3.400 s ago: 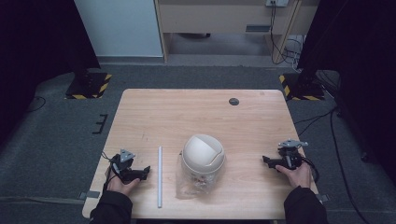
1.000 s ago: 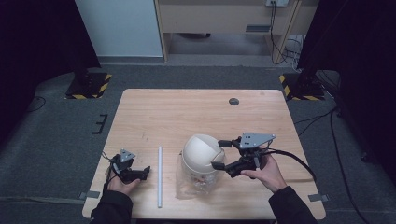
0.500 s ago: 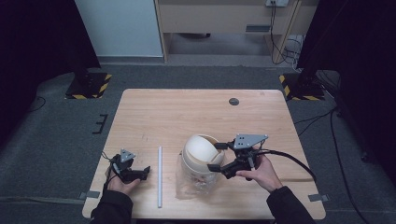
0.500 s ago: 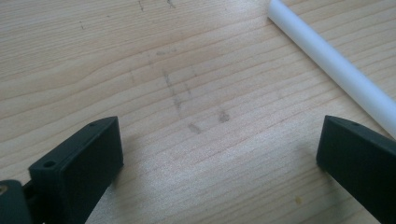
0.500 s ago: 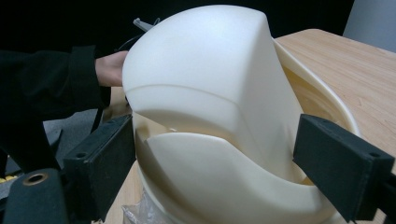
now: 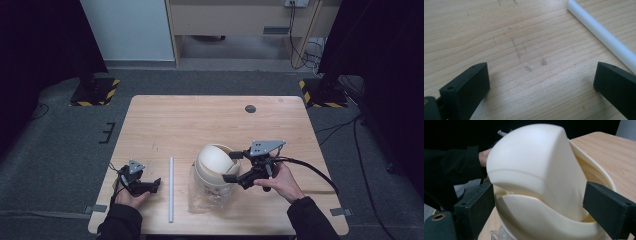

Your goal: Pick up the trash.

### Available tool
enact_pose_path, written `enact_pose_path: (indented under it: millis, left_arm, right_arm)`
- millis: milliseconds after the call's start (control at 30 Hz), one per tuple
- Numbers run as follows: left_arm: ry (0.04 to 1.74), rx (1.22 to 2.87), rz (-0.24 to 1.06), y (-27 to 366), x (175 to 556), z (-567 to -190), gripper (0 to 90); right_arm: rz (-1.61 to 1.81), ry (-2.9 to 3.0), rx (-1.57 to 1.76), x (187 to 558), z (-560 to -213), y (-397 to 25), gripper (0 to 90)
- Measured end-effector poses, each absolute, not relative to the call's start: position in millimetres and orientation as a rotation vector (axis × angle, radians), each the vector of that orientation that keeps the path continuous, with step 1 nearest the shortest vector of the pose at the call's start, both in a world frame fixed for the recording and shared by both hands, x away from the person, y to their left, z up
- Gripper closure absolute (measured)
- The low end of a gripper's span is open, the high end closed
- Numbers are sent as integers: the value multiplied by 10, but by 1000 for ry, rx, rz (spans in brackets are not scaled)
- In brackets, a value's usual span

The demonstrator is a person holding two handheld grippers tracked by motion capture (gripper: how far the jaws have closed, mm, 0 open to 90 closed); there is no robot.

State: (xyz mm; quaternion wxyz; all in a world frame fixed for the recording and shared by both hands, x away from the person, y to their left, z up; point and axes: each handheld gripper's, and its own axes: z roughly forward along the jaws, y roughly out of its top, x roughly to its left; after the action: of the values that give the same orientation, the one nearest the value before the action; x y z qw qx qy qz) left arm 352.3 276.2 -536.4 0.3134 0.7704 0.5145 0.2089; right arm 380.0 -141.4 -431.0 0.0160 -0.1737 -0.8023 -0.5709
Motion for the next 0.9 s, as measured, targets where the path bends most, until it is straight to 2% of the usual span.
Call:
enact_pose_path:
  millis: [533,733,900]
  left_arm:
    - [1352,2029,548,2766,3521,-5361,0]
    - [1330,2063,504,2747,3513,-5288,139]
    - [1298,1996,499,2663,3471,-5182,246]
  right_arm:
    - [-1941,-2466,-604,3756,-4131,-1558,130]
    - [-2047,-2489,-662,3722,-3945,-1807,130]
    - [-2088,-2514,-835,3703,-3991,-2101,143]
